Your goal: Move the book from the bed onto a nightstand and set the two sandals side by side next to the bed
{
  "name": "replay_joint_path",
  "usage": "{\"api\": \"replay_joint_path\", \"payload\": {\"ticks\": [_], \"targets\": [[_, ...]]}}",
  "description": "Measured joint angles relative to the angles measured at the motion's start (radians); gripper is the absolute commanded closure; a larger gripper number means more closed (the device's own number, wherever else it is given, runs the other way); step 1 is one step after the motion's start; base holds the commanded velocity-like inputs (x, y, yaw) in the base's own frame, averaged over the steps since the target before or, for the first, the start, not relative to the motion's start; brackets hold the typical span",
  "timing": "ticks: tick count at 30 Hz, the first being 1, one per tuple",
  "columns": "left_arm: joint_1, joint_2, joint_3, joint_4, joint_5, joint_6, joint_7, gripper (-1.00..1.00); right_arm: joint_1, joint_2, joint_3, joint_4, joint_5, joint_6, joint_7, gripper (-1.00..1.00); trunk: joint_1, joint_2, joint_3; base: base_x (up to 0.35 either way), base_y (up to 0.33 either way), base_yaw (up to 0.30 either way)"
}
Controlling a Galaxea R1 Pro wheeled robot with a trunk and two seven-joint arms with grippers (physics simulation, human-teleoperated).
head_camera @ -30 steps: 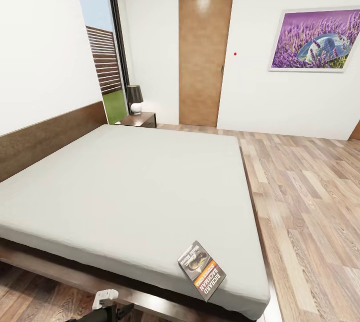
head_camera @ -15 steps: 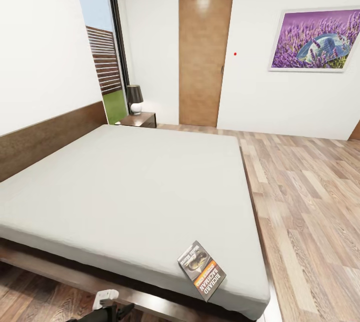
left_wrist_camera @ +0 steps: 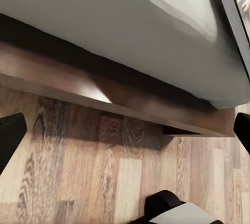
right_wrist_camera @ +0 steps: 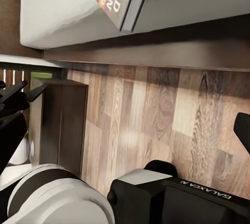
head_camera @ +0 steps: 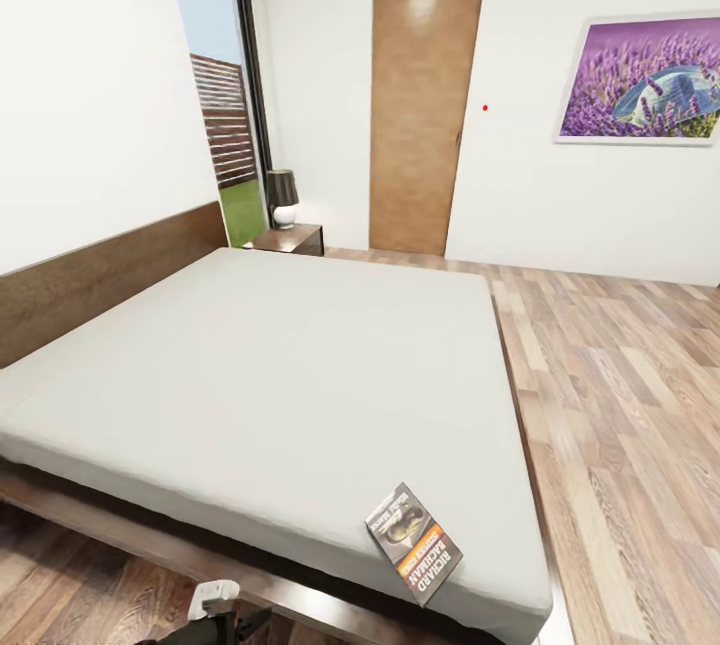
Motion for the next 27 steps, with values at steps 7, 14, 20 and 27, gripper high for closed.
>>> {"api": "replay_joint_path", "payload": {"ticks": [7,14,20,27], "targets": [[0.000,0.000,0.000,0.000,0.000,0.000,0.000,-1.00,0.000,0.000,0.000,0.000,0.000,0.000,0.000,-1.00,0.000,0.000,0.000,0.000,0.000,0.103],[0.000,0.000,0.000,0.000,0.000,0.000,0.000,-1.00,0.000,0.000,0.000,0.000,0.000,0.001,0.000,-1.00,0.000,0.000,0.000,0.000,0.000,0.016],[0.000,0.000,0.000,0.000,-0.001,0.000,0.000,-1.00,0.000,0.000,0.000,0.000,0.000,0.001,0.000,-1.00,0.000,0.000,0.000,0.000,0.000,0.163],[0.000,-0.003,0.000,0.000,-0.001,0.000,0.000,-1.00,0.000,0.000,0.000,0.000,0.000,0.001,0.000,-1.00,0.000,0.000,0.000,0.000,0.000,0.279]]}}
